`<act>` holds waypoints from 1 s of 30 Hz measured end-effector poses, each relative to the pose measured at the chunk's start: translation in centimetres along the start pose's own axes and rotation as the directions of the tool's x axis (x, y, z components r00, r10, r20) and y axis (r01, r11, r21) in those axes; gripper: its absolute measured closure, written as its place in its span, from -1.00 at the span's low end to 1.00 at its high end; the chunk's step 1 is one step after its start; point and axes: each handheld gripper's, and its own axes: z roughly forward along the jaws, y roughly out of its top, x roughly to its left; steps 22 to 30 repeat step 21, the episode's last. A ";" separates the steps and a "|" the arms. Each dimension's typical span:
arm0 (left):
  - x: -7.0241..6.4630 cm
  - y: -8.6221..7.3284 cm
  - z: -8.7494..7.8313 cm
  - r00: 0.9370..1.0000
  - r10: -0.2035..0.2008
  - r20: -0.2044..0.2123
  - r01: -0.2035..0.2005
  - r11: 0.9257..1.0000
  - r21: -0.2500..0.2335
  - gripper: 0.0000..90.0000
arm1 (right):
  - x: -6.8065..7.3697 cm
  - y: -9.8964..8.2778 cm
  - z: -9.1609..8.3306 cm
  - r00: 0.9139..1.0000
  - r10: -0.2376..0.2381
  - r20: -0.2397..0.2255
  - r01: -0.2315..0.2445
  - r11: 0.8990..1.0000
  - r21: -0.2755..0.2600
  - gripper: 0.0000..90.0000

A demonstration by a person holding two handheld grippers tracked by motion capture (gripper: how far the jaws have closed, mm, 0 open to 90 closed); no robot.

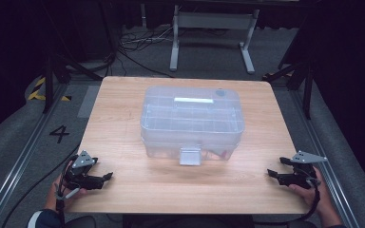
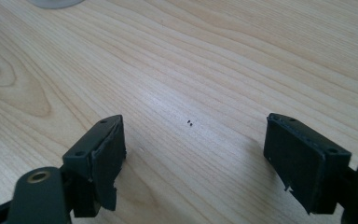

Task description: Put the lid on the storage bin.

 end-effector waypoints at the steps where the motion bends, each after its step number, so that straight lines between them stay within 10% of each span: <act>1: 0.0 0.0 0.0 1.000 -0.002 0.000 0.002 1.000 0.000 -0.67 | 0.0 0.0 0.0 1.000 0.000 0.000 0.000 1.000 0.000 -0.54; 30: -0.1 0.1 0.1 1.000 0.004 0.000 -0.004 1.000 -0.001 -0.67 | 0.0 0.0 0.0 1.000 0.000 0.001 0.000 1.000 0.000 -0.54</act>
